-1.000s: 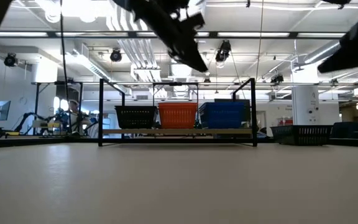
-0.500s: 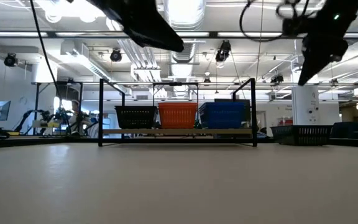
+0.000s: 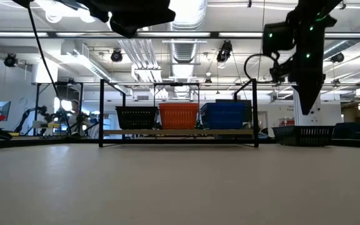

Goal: Stack baskets on shelf by color
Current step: Stack the black bin on the black bins on the shelf

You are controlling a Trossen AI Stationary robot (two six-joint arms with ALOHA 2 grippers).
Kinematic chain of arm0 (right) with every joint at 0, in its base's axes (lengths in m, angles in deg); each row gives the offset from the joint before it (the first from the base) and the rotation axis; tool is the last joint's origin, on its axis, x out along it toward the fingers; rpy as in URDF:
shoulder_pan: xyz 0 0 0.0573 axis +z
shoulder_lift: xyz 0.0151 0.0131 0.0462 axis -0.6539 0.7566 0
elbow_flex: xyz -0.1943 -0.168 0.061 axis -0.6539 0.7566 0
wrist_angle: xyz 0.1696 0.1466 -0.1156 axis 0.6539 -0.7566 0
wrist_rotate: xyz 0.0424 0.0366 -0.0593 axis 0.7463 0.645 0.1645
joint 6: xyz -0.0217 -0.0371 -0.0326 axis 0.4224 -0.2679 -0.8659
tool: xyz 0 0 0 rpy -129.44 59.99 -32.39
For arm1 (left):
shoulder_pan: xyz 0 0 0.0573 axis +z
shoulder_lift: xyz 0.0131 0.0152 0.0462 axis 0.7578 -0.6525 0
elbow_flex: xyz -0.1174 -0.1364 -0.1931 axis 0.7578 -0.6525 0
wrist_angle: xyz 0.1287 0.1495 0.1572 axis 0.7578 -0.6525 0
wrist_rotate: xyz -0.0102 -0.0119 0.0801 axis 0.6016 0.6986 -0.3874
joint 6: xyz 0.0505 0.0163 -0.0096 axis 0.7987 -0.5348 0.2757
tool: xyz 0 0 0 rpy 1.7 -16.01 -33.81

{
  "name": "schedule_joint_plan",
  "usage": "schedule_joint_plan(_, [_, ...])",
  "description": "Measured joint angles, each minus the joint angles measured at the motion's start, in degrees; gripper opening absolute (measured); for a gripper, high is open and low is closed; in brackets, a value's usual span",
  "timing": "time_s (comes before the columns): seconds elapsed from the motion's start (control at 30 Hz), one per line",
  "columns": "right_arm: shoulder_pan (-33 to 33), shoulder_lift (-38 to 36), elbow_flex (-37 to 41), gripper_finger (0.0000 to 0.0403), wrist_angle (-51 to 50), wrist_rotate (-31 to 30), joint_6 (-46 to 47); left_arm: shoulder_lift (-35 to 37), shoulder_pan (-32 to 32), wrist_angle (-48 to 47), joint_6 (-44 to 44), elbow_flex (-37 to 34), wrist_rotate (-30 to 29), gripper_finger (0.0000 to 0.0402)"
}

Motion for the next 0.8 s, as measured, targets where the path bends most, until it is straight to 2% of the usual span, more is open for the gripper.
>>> schedule_joint_plan(0.13, [-0.46,4.74,0.00,0.0153,0.09,-1.80,-0.24,-0.02,-0.46,-0.09,-0.96,-0.01,-0.02,0.0155])
schedule_joint_plan(0.3, [-0.53,10.59,0.04,0.0193,-0.33,-10.01,1.39,-0.02,-0.48,-0.39,-0.98,-0.02,-0.04,0.0155])
schedule_joint_plan(0.53, [-0.43,15.02,-0.43,0.0199,-1.08,-11.73,2.62,-0.02,-0.76,-0.41,-0.98,-0.05,-0.04,0.0155])
schedule_joint_plan(0.8, [0.34,15.48,-2.79,0.0199,-1.90,-13.20,3.24,-0.04,-0.76,-0.41,-0.98,-0.09,-0.04,0.0155])
